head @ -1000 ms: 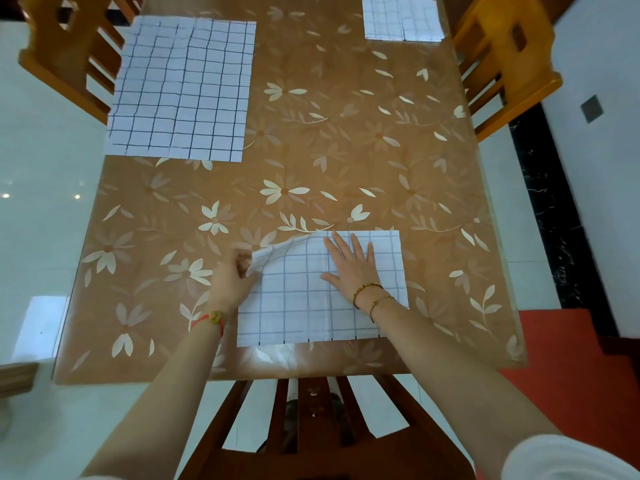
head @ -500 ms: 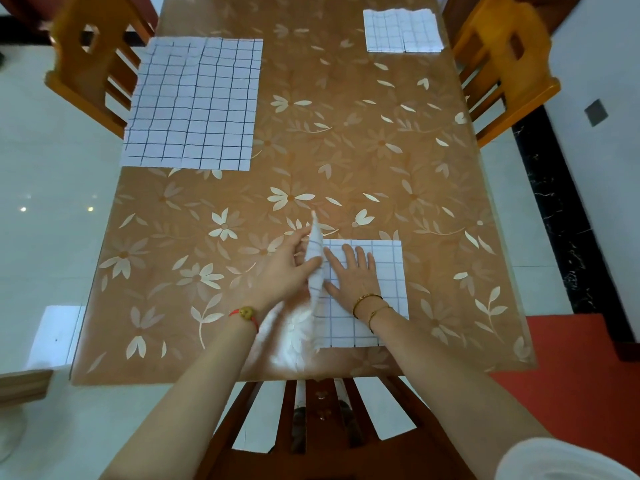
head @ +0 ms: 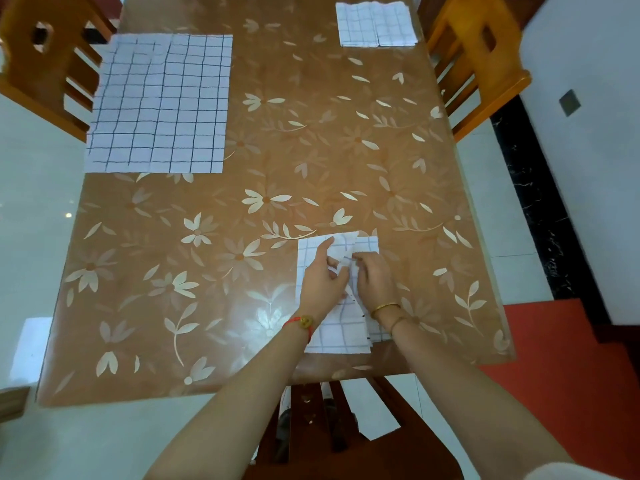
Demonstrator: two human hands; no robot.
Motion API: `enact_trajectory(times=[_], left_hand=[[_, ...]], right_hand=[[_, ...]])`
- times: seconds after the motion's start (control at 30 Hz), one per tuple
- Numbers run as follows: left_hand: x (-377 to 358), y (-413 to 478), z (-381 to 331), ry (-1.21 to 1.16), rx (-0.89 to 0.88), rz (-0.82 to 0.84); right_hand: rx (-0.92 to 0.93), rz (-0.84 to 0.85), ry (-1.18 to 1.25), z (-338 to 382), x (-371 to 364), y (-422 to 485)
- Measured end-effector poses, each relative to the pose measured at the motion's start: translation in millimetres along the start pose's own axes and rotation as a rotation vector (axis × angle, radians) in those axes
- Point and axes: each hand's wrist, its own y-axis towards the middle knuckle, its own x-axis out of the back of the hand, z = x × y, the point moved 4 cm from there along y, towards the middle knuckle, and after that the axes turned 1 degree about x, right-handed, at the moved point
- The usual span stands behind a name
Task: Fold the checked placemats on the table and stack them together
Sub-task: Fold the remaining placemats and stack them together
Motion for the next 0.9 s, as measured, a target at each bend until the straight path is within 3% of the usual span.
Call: enact_trajectory(times=[0.1, 0.23, 0.4, 0.53, 0.9], left_hand=[[-11, 3, 2, -0.063, -0.012, 0.039], [-17, 1, 8, -0.097, -0.024, 0.099], [10, -6, 27, 0.008, -0.053, -0.168], [35, -11, 62, 0.077, 0.093, -0.328], [34, 8, 64, -0.028, 0.332, -0.237]], right_hand=[[-0.349, -0.025, 0.333, -30, -2, 0], [-0.492, 0.013, 0.494, -37, 5, 3], [-0.519, 0.102, 0.389, -43, 7, 9], [-0.551, 0.098, 0.354, -51, 2, 16], [-0.591, 0.122, 0.303, -65, -3, 29]])
